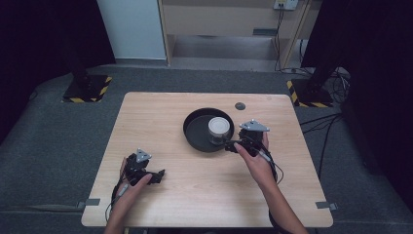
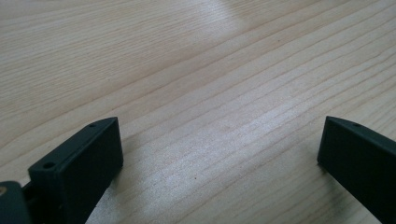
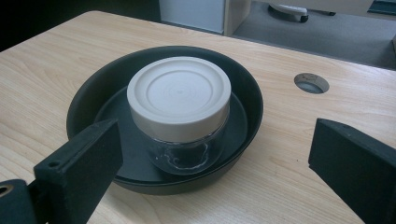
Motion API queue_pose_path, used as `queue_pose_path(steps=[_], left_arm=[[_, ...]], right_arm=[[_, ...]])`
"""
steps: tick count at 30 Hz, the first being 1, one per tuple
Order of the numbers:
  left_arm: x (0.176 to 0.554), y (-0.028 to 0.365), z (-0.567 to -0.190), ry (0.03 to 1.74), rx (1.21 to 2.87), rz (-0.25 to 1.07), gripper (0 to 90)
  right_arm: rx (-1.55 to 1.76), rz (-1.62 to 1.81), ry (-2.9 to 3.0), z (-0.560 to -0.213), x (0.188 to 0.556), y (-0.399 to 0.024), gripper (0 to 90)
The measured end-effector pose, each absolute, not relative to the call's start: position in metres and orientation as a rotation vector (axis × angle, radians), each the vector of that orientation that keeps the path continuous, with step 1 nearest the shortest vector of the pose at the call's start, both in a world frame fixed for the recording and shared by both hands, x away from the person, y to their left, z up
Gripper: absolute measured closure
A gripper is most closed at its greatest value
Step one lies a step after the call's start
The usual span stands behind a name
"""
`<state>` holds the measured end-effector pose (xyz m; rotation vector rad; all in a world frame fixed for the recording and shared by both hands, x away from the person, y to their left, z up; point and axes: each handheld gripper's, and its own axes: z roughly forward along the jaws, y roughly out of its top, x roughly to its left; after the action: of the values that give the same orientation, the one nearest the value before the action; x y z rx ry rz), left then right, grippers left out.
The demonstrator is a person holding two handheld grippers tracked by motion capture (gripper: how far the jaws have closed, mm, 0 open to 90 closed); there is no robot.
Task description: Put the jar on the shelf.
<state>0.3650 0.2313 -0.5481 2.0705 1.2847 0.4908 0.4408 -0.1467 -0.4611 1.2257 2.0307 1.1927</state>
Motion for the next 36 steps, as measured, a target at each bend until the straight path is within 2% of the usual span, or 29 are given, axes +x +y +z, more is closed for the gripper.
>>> queue_pose_path(steps=[36], left_arm=[[0.365, 0.231, -0.548, 1.285, 2.07, 0.491, 0.0]], right_arm=[[1.268, 1.171, 2.024, -0.469, 0.427, -0.17, 2.9]])
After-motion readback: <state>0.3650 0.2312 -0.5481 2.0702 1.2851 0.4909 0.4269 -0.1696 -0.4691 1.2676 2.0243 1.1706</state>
